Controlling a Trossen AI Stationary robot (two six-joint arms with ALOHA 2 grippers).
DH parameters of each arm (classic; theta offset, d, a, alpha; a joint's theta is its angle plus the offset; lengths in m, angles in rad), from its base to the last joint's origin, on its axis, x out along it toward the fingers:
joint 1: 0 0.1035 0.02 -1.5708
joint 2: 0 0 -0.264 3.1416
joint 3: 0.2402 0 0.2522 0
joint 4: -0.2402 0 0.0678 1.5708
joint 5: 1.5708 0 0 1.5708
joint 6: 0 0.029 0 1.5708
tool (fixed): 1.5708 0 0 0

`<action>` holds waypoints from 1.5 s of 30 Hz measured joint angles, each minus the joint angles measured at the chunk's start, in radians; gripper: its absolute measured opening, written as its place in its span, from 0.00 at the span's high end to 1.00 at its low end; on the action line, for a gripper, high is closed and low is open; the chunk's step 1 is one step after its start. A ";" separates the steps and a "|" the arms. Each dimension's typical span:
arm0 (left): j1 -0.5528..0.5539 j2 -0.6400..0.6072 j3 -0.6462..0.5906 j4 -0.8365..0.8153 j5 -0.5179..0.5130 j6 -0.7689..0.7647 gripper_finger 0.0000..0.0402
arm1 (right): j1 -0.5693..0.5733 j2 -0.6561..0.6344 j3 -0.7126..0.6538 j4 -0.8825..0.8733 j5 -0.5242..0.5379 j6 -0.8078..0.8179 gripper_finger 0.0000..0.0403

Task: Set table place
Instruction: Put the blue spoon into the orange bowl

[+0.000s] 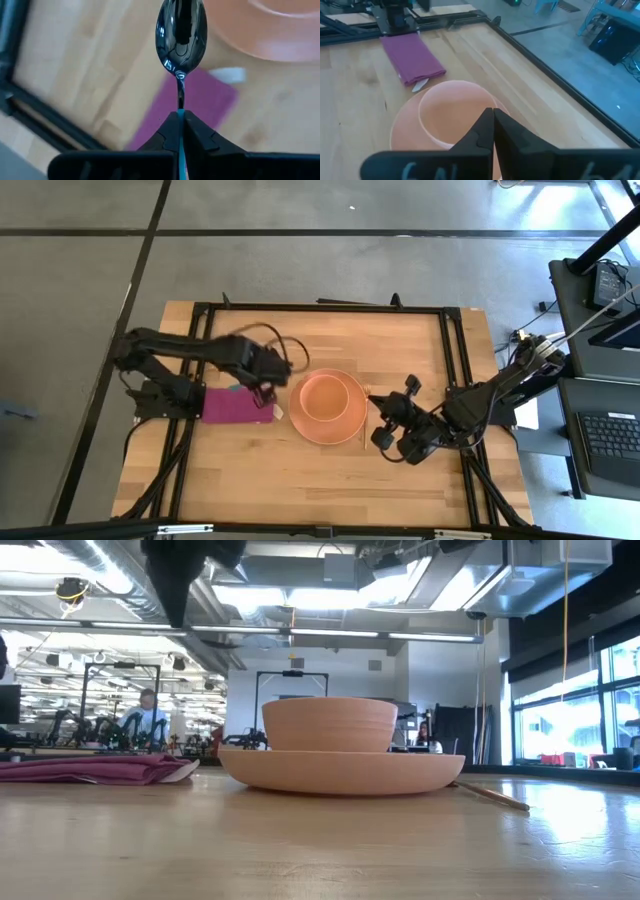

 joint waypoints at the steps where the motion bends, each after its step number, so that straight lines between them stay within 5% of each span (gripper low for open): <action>1: -0.022 0.029 0.024 -0.002 0.018 0.002 1.00 | 0.000 -0.003 0.000 0.000 0.001 0.003 0.98; 8: -0.085 0.251 0.241 0.001 0.057 0.108 1.00 | 0.000 -0.008 0.000 -0.001 0.001 0.019 0.98; 19: -0.001 0.600 0.610 -0.079 0.124 0.381 1.00 | 0.000 -0.022 0.000 -0.024 0.035 -0.002 0.98; 32: 0.108 0.718 0.643 -0.068 0.139 0.480 0.99 | 0.061 -0.060 0.000 -0.373 0.105 0.323 0.98; 45: 0.121 0.749 0.622 -0.010 0.147 0.482 0.99 | 0.086 -0.060 0.000 -0.399 0.105 0.366 0.98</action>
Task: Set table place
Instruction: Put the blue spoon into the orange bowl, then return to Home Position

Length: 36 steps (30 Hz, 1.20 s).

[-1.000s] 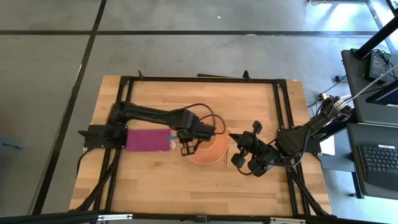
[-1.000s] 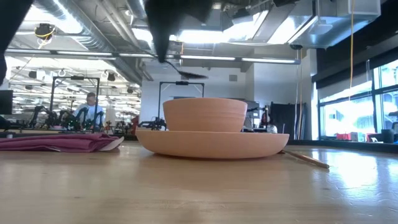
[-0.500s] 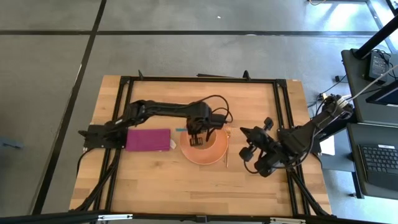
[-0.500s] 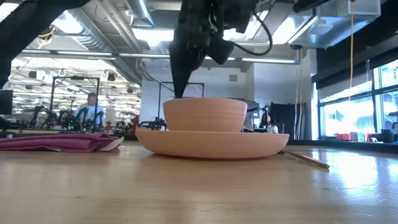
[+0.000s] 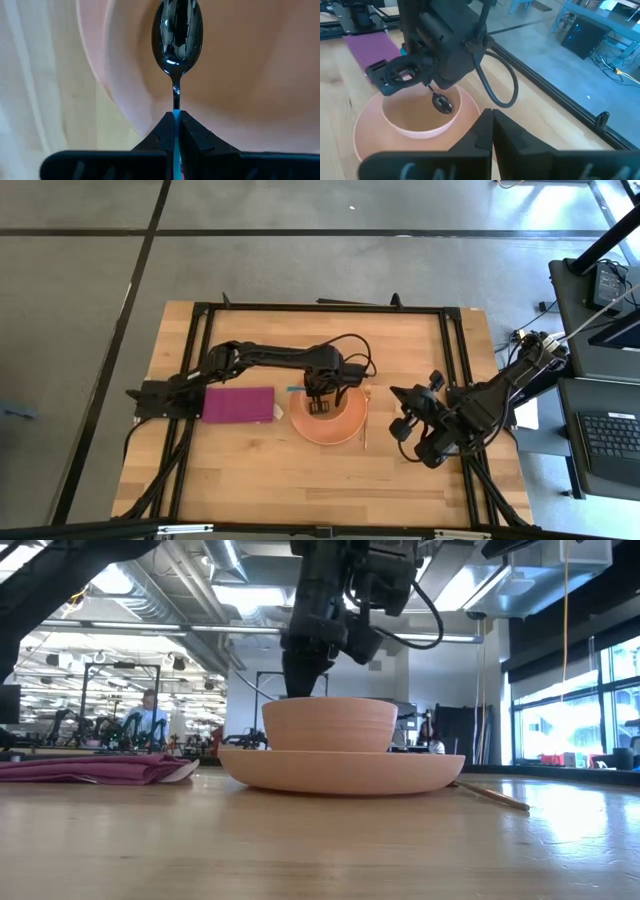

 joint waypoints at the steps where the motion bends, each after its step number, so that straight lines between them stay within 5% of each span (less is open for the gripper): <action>1: -0.003 0.000 0.000 0.000 0.014 -0.007 0.98 | 0.000 0.000 0.000 0.000 0.000 0.001 0.98; 5: -0.009 0.000 0.000 0.026 0.074 -0.007 0.93 | 0.000 0.000 0.000 0.000 0.000 0.001 0.98; 22: -0.017 -0.011 0.009 0.042 0.038 -0.032 0.90 | 0.000 0.000 0.000 0.003 0.000 -0.001 0.98; 30: -0.035 -0.050 0.214 -0.063 0.037 -0.089 0.95 | 0.005 -0.003 0.000 -0.018 -0.003 -0.034 0.98; 36: -0.055 -0.275 0.223 -0.068 0.015 -0.064 0.99 | 0.025 -0.056 0.000 -0.034 -0.202 -0.118 0.98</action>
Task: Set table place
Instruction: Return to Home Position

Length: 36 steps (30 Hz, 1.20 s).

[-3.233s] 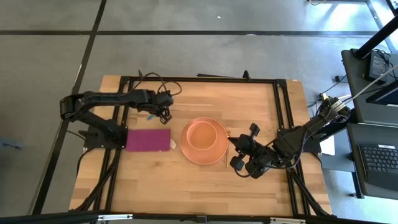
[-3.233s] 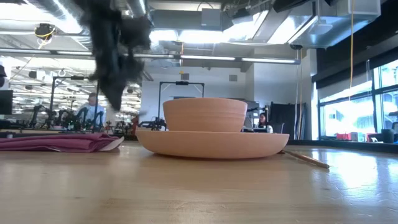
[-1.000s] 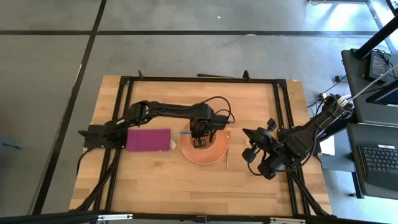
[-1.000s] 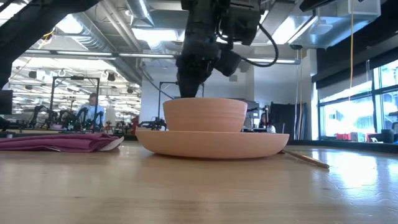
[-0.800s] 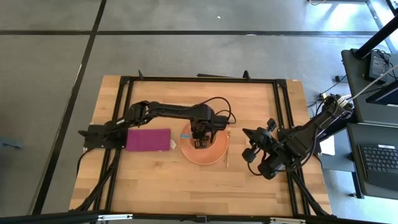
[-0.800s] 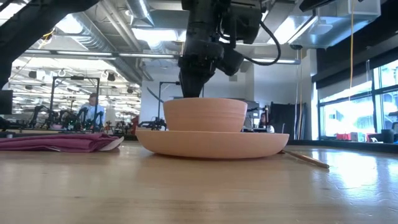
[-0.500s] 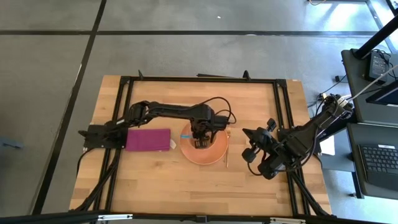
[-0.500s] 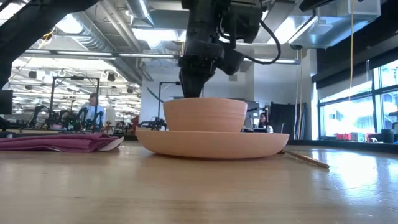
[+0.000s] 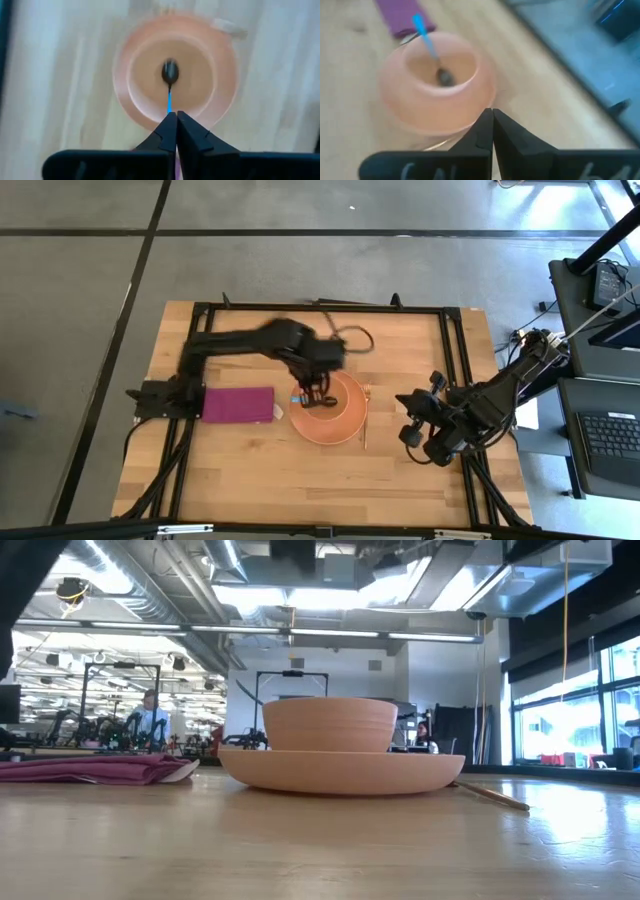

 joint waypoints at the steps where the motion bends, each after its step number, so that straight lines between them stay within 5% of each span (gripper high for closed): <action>1: 0.000 -0.041 0.000 0.010 -0.004 0.006 1.00 | 0.002 -0.009 0.000 0.006 -0.033 0.014 0.98; 12: -0.036 -0.440 -0.001 0.004 -0.035 -0.159 0.93 | 0.009 -0.038 0.000 0.025 -0.248 0.034 0.98; 15: -0.061 -0.523 -0.001 0.003 -0.115 -0.212 0.92 | -0.005 -0.043 0.000 0.031 -0.182 -0.041 0.98; 20: -0.089 -0.640 -0.001 0.003 -0.253 -0.311 0.89 | -0.046 -0.069 0.000 0.123 0.078 -0.009 0.98; 29: -0.087 -0.862 -0.002 0.003 -0.289 -0.385 0.85 | -0.118 -0.272 0.028 0.468 -0.136 -0.431 0.98; 36: -0.087 -1.002 -0.067 0.004 -0.313 -0.369 0.83 | -0.120 -0.439 0.085 0.709 -0.165 -0.616 0.98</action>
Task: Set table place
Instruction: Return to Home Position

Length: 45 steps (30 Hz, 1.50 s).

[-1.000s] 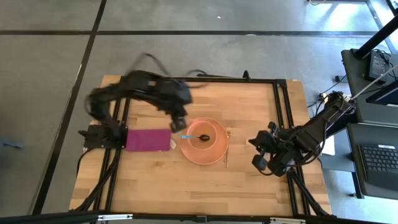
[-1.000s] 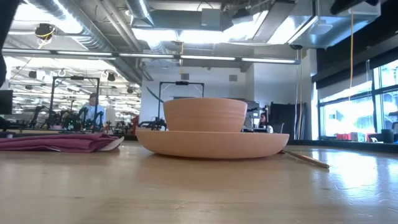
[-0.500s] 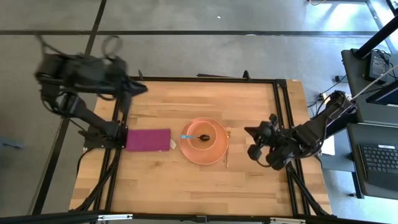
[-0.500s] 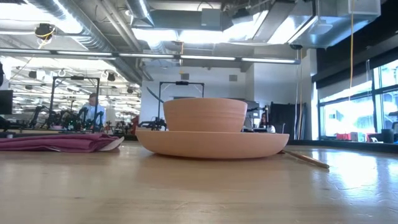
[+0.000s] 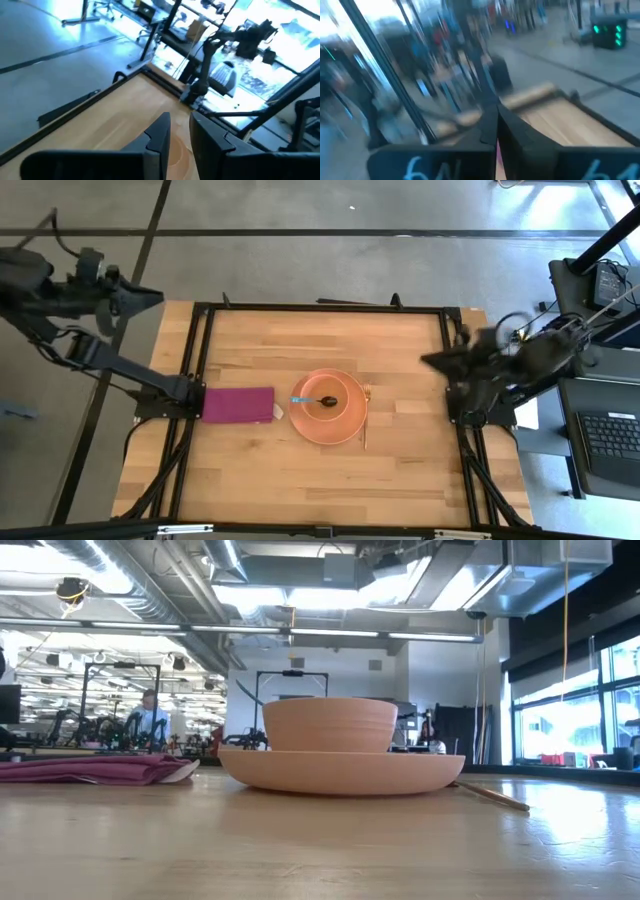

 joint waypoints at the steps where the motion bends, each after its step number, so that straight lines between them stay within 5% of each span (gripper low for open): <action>1: 0.000 -0.018 -0.026 0.000 -0.011 -0.008 0.83 | 0.000 -0.020 0.009 0.033 0.000 -0.021 0.98; 6: 0.000 -0.124 -0.228 0.000 -0.114 -0.094 0.84 | 0.000 -0.107 -0.006 0.031 -0.003 -0.128 0.98; 11: 0.000 -0.234 -0.479 0.109 -0.147 -0.167 0.87 | -0.019 -0.185 -0.160 0.085 -0.023 -0.164 0.98; 15: 0.000 -0.329 -0.671 0.428 -0.049 -0.041 0.89 | -0.087 -0.244 -0.302 0.226 -0.072 -0.243 0.98; 21: 0.000 -0.410 -0.930 0.836 0.268 0.116 0.91 | -0.212 -0.335 -0.466 0.371 -0.317 -0.240 0.98; 32: 0.000 -0.421 -1.275 1.037 0.199 0.087 0.96 | -0.382 -0.365 -0.671 0.435 -0.395 -0.057 0.98; 45: 0.000 -0.478 -1.606 1.361 0.288 0.046 1.00 | -0.516 -0.367 -0.952 0.823 -0.658 0.001 0.98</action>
